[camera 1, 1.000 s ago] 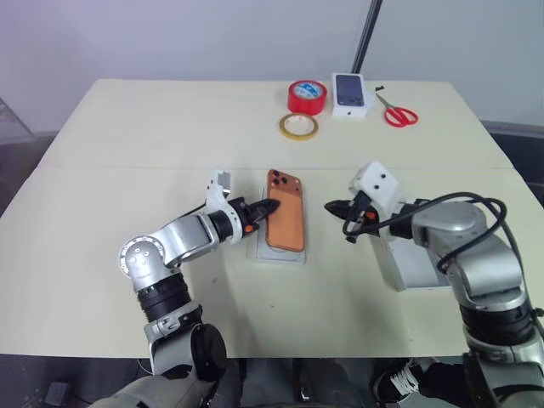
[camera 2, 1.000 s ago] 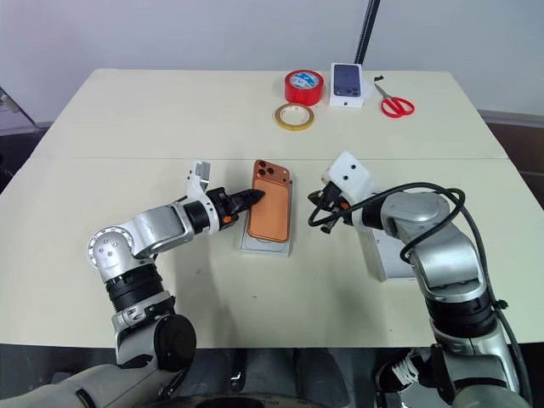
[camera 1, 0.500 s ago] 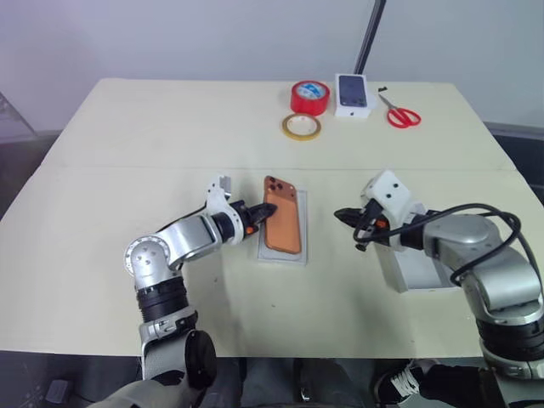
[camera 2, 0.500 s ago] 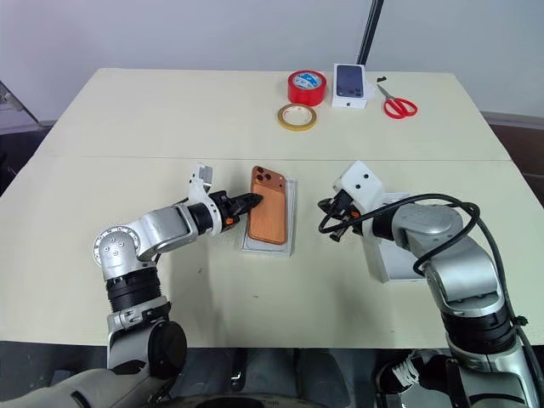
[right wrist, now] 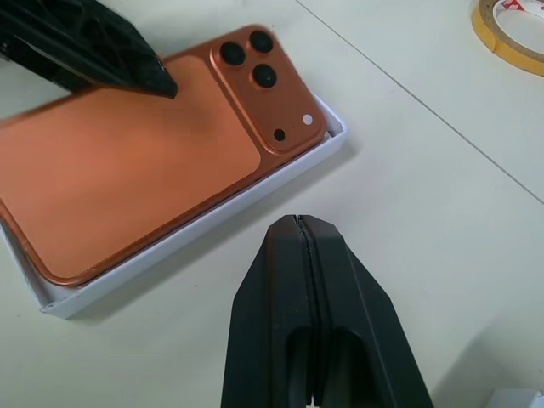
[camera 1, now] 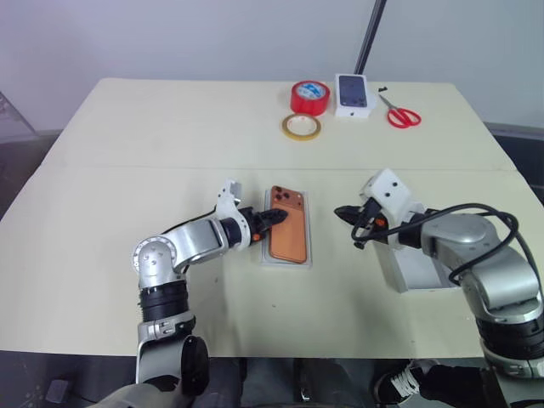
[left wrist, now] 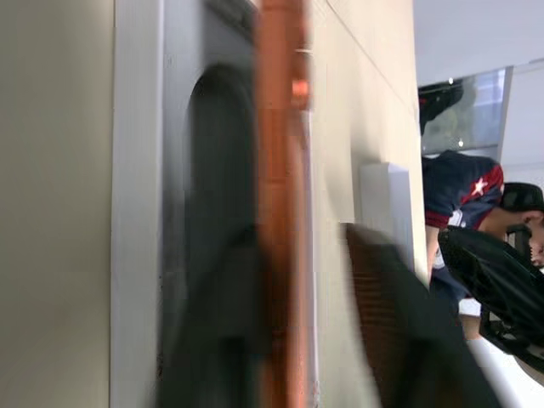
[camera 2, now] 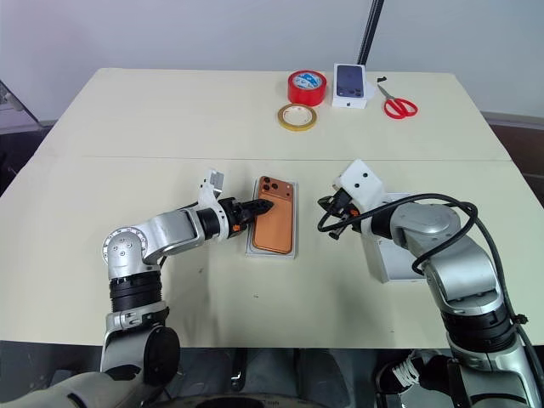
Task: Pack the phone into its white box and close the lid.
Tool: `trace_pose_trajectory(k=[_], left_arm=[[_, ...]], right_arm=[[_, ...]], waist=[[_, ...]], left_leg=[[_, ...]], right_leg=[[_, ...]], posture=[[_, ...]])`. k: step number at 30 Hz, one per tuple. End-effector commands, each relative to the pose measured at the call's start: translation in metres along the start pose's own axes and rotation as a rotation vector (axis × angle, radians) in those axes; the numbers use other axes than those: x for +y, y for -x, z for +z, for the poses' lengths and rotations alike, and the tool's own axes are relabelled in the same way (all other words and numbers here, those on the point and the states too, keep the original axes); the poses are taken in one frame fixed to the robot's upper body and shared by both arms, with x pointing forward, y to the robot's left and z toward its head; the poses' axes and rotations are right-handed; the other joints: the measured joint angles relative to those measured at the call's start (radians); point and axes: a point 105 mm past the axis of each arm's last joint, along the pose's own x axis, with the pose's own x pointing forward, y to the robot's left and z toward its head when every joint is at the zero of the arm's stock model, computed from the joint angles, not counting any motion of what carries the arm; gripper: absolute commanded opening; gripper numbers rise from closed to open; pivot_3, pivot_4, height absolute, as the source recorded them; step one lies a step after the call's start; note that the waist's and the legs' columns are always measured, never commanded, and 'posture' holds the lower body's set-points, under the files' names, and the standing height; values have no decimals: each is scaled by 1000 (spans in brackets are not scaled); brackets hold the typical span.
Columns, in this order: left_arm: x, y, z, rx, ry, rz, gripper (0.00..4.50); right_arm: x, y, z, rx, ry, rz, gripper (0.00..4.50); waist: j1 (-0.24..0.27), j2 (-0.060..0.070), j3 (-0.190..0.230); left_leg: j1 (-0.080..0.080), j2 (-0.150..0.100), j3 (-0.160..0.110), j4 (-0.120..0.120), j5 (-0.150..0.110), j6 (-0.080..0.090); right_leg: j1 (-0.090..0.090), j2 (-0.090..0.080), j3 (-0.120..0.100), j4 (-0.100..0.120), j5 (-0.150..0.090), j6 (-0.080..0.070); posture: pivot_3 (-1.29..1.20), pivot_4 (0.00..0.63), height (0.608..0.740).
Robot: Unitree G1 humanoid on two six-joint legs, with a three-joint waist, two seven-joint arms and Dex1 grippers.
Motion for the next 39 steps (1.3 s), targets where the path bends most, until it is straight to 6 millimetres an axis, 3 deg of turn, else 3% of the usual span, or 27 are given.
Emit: trace_pose_trajectory(k=[1, 9, 13, 16, 17, 22, 28, 32, 39], left_arm=[[-13, 9, 11, -37, -25, -66, 3859], [-2, 51, 42, -103, -238, 34, 3859], [14, 63, 50, -109, -385, 146, 2061], [27, 59, 41, -39, -529, 221, 396], [30, 56, 37, -14, -561, 232, 65], [38, 32, 21, 91, -711, 231, 65], [20, 2, -4, 202, -836, 102, 65], [5, -11, -22, 275, -866, 4, 65], [-35, -42, -57, 371, -872, -170, 65]], right_arm=[[-1, 3, 11, -31, 46, -11, 0], [-3, -5, 4, 29, 46, -30, 0], [-4, -18, -4, 88, 65, -45, 0], [2, -31, -8, 126, 105, -34, 0], [4, -36, -9, 144, 121, -40, 0], [13, -58, -12, 185, 180, -44, 0], [24, -69, -8, 182, 206, -8, 0], [25, -61, -8, 184, 219, 3, 0], [20, -21, -27, 255, 227, 3, 0]], waist=[[0, 0, 0], [-3, 0, 0], [0, 0, 0], [-1, 1, 0], [-1, 1, 0], [-2, 1, 0], [0, 1, 0], [1, 1, 0], [26, 2, 0]], left_leg=[[0, 0, 0, 0, 0, 0], [0, 1, 0, 0, 1, -1], [0, 0, -1, 0, 1, -1], [0, 0, -1, 0, 1, -1], [0, 0, -1, -1, 1, -1], [0, 0, -1, -1, 1, -2], [0, 0, -1, -1, 1, -1], [0, 0, -1, -1, -1, 2], [-4, -2, -3, 3, -2, 5]], right_leg=[[0, 0, 0, 0, 0, 0], [-1, 1, 0, 1, 0, 0], [0, 1, 0, 1, 0, 0], [0, 1, 0, 0, 0, 0], [0, 1, 0, 0, 0, 0], [-1, 1, 0, 0, 0, -1], [0, 1, -1, 0, 0, -1], [0, 1, -1, 0, 0, -1], [0, -1, -4, -1, 0, 0]], posture=[[0, 150, 717], [0, 150, 717], [0, 150, 717], [0, 150, 717], [0, 150, 717], [0, 150, 717], [0, 150, 717], [0, 150, 717], [0, 150, 717]])
